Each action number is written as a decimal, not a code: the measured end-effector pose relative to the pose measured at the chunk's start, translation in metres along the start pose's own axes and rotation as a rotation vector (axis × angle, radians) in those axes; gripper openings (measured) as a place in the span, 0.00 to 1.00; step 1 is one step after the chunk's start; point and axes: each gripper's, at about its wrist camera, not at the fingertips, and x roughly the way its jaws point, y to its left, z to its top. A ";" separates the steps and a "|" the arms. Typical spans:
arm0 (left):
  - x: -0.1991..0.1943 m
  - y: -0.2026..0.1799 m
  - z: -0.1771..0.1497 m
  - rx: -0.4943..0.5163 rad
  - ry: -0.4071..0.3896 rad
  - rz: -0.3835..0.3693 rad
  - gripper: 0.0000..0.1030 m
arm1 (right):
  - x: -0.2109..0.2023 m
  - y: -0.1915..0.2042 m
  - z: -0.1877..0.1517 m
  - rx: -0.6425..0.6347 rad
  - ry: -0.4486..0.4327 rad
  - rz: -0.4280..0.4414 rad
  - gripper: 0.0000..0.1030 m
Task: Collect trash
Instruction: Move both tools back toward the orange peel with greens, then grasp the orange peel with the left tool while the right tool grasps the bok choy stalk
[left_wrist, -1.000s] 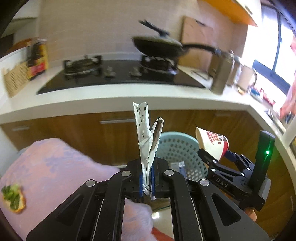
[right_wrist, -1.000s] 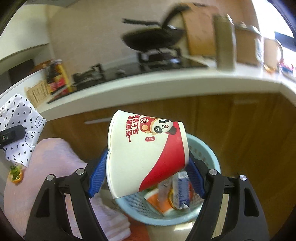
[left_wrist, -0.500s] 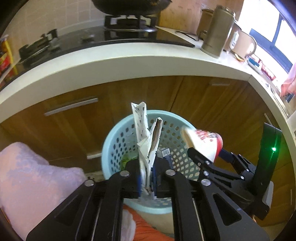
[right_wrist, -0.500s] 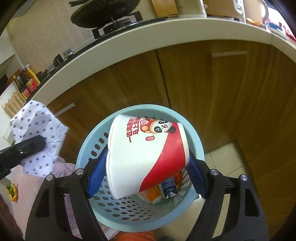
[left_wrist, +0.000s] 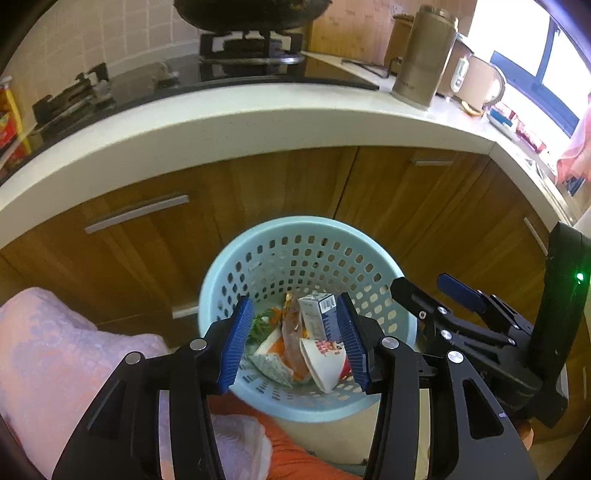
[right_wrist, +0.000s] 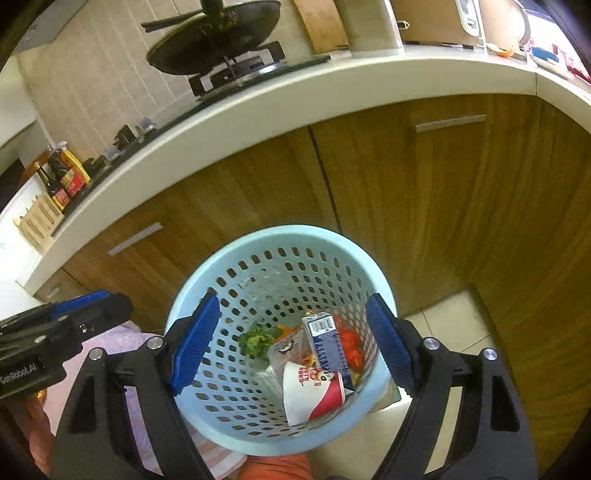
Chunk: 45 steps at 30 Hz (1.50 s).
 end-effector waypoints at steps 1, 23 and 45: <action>-0.005 0.002 -0.001 -0.002 -0.009 0.004 0.46 | -0.003 0.005 0.000 -0.007 -0.001 0.010 0.75; -0.229 0.179 -0.162 -0.373 -0.369 0.371 0.55 | -0.033 0.254 -0.107 -0.537 0.044 0.350 0.58; -0.192 0.370 -0.284 -0.814 -0.319 0.376 0.28 | 0.025 0.490 -0.181 -0.958 0.174 0.590 0.56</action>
